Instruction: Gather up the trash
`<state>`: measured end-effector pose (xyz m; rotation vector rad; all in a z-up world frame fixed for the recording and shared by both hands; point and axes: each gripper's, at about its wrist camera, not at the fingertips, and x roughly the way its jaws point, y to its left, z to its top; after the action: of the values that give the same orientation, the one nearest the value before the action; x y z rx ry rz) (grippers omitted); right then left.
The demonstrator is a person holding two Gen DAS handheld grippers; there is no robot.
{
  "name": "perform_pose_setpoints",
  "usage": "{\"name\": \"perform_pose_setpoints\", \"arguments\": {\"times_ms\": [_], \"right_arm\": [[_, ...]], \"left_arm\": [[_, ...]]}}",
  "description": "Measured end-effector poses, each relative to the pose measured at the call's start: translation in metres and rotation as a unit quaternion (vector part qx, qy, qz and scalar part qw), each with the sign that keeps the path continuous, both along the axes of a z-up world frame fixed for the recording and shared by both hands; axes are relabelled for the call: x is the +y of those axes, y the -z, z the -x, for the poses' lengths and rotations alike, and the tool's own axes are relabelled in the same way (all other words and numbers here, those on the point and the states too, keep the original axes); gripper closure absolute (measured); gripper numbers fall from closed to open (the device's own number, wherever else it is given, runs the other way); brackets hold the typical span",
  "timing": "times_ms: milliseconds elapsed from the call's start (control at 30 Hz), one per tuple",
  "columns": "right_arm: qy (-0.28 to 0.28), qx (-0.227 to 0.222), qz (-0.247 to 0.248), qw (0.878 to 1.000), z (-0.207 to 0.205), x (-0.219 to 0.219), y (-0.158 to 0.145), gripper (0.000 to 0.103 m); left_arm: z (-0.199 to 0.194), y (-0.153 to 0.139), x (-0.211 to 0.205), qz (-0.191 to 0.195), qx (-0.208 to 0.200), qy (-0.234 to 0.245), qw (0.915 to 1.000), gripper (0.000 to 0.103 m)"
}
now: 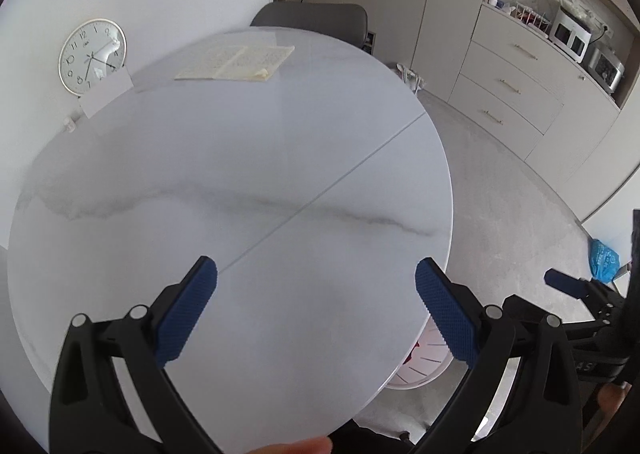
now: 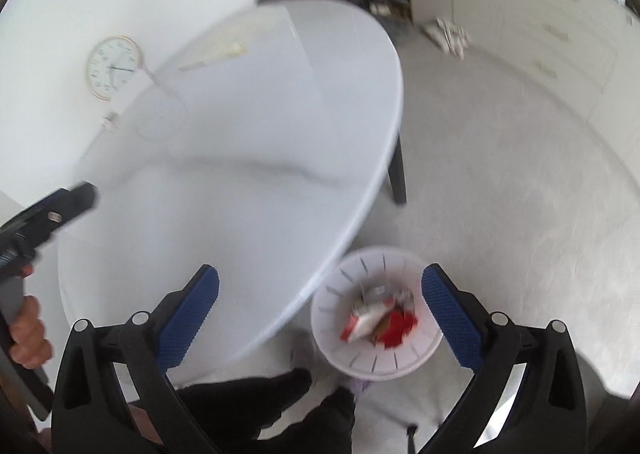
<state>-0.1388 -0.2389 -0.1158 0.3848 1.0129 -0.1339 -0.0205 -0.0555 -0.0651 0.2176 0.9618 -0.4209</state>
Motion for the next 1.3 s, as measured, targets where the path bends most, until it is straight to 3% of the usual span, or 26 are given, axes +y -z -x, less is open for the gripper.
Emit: {"name": "perform_pose_setpoints", "arguments": {"times_ms": [133,300,433,533,633,833,1300], "right_arm": [[-0.026,-0.019,0.052,0.998,-0.034,0.035,-0.061,0.002],[-0.085,-0.080,0.060,0.991,-0.071,0.081,-0.133,0.002],[-0.109,-0.104,0.081,0.985,-0.105,0.111,-0.190,0.002],[-0.110,-0.100,0.087,0.985,-0.128,0.127,-0.214,0.002],[-0.131,-0.103,0.079,0.983,-0.144,0.143,-0.218,0.002],[-0.155,-0.063,0.036,0.985,-0.160,0.157,-0.182,0.002],[-0.155,-0.056,0.023,0.986,-0.155,0.155,-0.178,0.002]], "left_arm": [[-0.011,-0.044,0.013,0.002,-0.039,-0.014,0.9991,0.008],[-0.033,-0.109,0.053,0.016,-0.071,-0.063,0.9954,0.008],[-0.051,-0.162,0.088,0.008,-0.106,-0.110,0.9882,0.008],[-0.059,-0.185,0.113,0.005,-0.124,-0.152,0.9805,0.008],[-0.066,-0.195,0.139,0.012,-0.122,-0.195,0.9731,0.008],[-0.073,-0.175,0.163,0.006,-0.097,-0.226,0.9693,0.008],[-0.073,-0.156,0.159,0.015,-0.077,-0.213,0.9740,0.008]]}}
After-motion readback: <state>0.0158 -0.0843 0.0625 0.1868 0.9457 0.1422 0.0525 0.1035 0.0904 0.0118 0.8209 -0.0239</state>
